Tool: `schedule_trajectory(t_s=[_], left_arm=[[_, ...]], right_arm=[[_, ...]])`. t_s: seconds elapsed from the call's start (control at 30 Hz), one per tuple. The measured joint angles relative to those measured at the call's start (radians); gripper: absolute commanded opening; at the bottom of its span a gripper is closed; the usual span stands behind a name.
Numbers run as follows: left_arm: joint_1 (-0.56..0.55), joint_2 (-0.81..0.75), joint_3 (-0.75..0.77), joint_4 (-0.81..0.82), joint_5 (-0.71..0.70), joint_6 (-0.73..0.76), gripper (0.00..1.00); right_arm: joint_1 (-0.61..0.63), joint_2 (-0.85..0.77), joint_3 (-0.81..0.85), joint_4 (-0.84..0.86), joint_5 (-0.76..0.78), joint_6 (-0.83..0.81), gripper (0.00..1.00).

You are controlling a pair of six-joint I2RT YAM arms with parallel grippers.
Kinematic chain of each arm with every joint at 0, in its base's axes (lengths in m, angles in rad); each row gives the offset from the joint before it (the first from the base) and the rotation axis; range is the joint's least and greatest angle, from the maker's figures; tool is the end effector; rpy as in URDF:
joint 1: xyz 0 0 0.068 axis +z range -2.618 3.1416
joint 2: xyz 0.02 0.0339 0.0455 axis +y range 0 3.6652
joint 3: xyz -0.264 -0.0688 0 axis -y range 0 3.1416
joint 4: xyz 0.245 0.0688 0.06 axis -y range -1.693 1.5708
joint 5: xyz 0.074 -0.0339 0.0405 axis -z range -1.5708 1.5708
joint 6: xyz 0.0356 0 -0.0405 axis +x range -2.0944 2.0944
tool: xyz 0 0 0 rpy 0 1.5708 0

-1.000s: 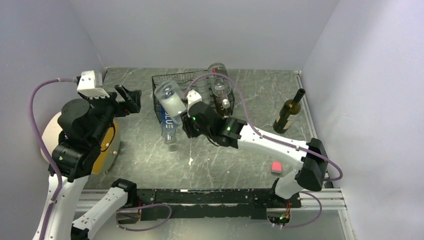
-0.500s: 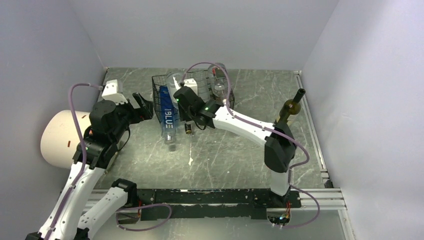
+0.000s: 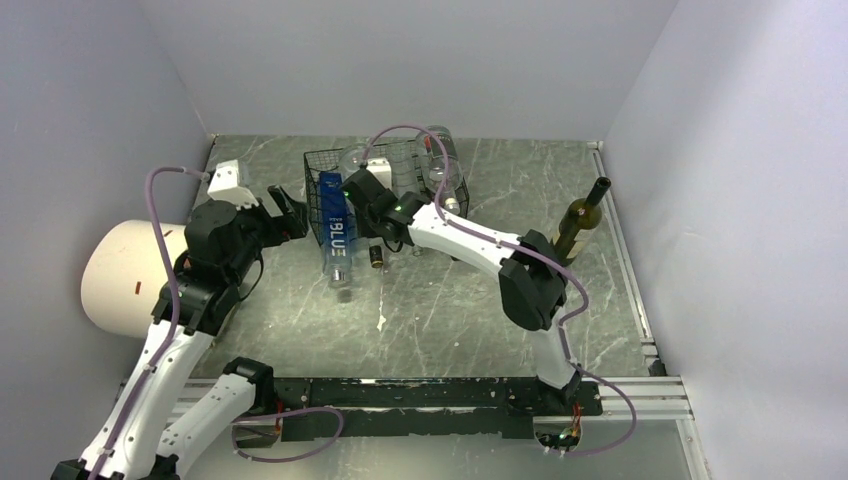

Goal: Put the wine bottle on the wine rack

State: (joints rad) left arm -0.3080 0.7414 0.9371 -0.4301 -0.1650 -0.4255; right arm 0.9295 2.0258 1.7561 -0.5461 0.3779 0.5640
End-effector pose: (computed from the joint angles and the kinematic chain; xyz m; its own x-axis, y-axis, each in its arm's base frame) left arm 0.1543 -0.0430 0.3729 -0.2622 -0.3439 -0.9017 0.0423 0.9294 -0.3667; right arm 0.2866 0.3620 0.2652 -0.6855 -0.0877 -0.7228 -0.2687 0.9531 0.1392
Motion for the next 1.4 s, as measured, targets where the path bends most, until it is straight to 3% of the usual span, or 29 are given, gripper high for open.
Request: schedule_trajectory(t_s=[0.3,0.43,0.57,0.87,1.23,1.4], left_arm=[[0.0,0.015,-0.016,0.0,-0.008,0.007,0.97],[0.0,0.025,-0.016,0.006,-0.007,0.007,0.97],[0.0,0.038,-0.016,0.012,-0.006,0.006,0.97],[0.0,0.042,-0.016,0.012,-0.006,0.006,0.97],[0.0,0.049,-0.016,0.013,-0.006,0.006,0.97],[0.0,0.043,-0.016,0.014,0.002,0.006,0.97]], right_arm=[[-0.025,0.047,0.026,0.003,0.004,-0.011,0.15],[-0.034,0.078,0.056,0.016,0.003,-0.022,0.26],[-0.04,0.098,0.093,-0.006,-0.004,-0.023,0.45],[-0.047,0.095,0.148,0.043,0.043,-0.011,0.71],[-0.052,0.028,0.089,0.126,0.056,-0.042,0.75],[-0.053,-0.154,-0.051,0.216,0.091,-0.117,0.78]])
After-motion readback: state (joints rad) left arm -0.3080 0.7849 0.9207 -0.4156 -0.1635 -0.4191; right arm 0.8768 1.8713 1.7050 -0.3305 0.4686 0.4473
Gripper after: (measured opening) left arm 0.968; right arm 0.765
